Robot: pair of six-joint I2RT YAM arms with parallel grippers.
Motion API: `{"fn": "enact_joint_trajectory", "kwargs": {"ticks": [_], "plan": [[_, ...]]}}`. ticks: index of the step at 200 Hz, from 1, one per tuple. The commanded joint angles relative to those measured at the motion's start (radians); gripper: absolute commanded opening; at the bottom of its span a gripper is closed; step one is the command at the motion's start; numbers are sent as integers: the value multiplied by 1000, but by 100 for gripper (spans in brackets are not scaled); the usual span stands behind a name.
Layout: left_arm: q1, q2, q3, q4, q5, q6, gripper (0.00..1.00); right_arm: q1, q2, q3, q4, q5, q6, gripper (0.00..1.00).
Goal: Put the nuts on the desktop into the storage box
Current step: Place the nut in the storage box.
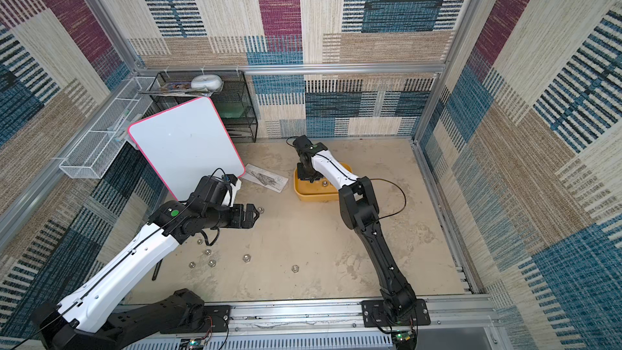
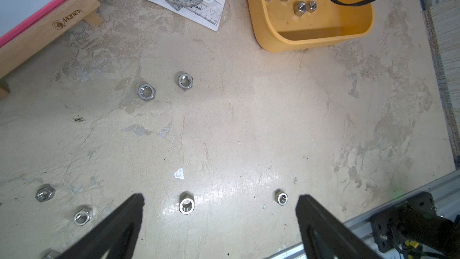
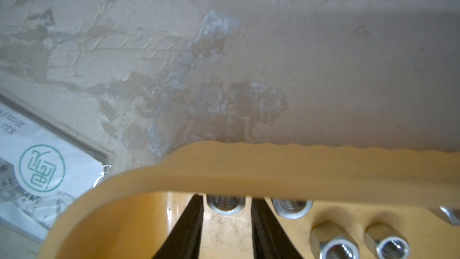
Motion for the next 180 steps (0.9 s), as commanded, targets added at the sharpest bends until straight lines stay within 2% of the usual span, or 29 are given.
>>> {"fn": "enact_joint_trajectory", "kwargs": {"ticks": [1,70,116,180], "plan": [[3,-5,7,8,-7,6,100,0,-20,6,-4,-9,-5,40],[4,-34,-17,16,14,-8,100,4,-137,-34,-82,-37,-12,43],[3,-77,-58,18,50,-20,100,42,-346,-302,-14,-15,18,47],[3,-137,-96,1,83,-29,100,180,-612,-700,68,-3,157,49]]}}
